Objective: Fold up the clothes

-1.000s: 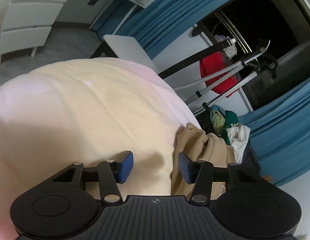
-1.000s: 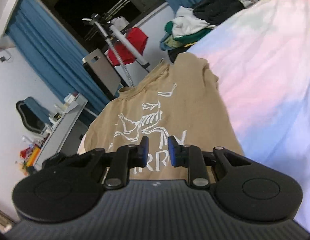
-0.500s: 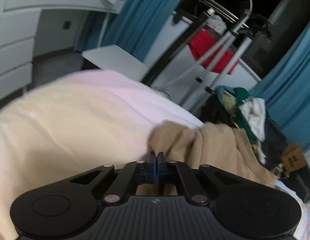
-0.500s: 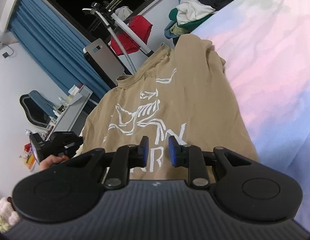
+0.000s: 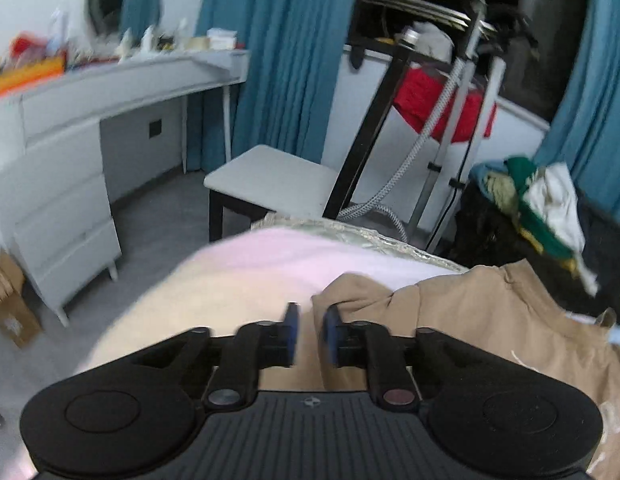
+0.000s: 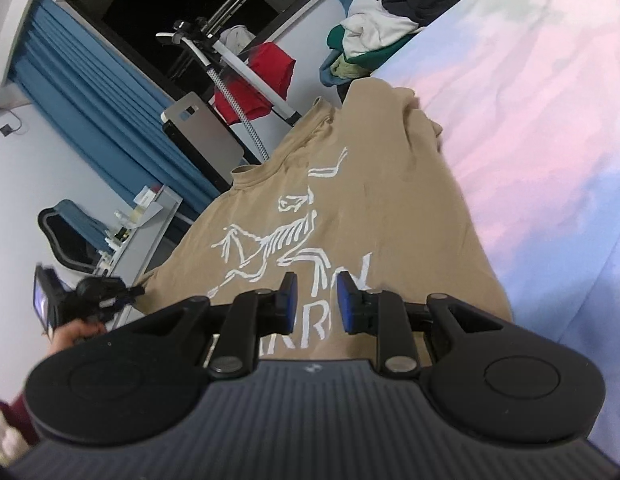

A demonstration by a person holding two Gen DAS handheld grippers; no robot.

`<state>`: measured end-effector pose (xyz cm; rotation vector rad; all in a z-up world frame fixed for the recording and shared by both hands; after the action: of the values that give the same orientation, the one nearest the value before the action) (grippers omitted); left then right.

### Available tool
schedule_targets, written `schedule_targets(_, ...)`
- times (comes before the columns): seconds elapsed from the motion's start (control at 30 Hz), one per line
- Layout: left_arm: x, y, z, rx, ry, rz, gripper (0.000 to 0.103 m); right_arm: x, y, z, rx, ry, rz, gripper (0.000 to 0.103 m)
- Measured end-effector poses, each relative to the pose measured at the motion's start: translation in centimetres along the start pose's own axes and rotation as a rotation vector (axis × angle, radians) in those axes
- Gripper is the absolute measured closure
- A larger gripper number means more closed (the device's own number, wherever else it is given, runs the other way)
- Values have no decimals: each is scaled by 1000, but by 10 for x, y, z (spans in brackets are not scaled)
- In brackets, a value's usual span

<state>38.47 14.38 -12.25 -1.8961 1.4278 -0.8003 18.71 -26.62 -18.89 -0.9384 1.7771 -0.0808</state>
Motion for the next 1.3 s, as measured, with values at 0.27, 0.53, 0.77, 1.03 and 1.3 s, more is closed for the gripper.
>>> schedule_targets(0.27, -38, 32, 27, -36, 248, -372, 45, -2, 0, 0, 0, -7, -7, 78)
schedule_targets(0.53, 7, -8, 32, 82, 132, -161, 99, 2, -6, -2, 17, -3, 6, 78)
schedule_targets(0.77, 161, 25, -40, 257, 226, 603, 99, 7, -14, -7, 40, 6, 25, 78)
schedule_targets(1.03, 208, 108, -33, 75, 329, 787, 42, 14, -19, -12, 49, 14, 39, 78)
schedule_targets(1.3, 167, 98, -52, 122, 422, 573, 29, 17, -20, -13, 47, 5, 60, 78)
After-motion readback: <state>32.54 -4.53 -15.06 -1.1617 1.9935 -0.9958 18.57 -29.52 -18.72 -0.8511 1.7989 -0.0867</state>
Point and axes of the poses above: each gripper's, at about its wrist camera, not at the fingertips, and z roughly the way its jaws point, x to its right, y to its underside, the point moved 6 cm from there along z, roughly the way its jaws point, and after that the axes turned 9 degrees about z, right-handed, at the moved point
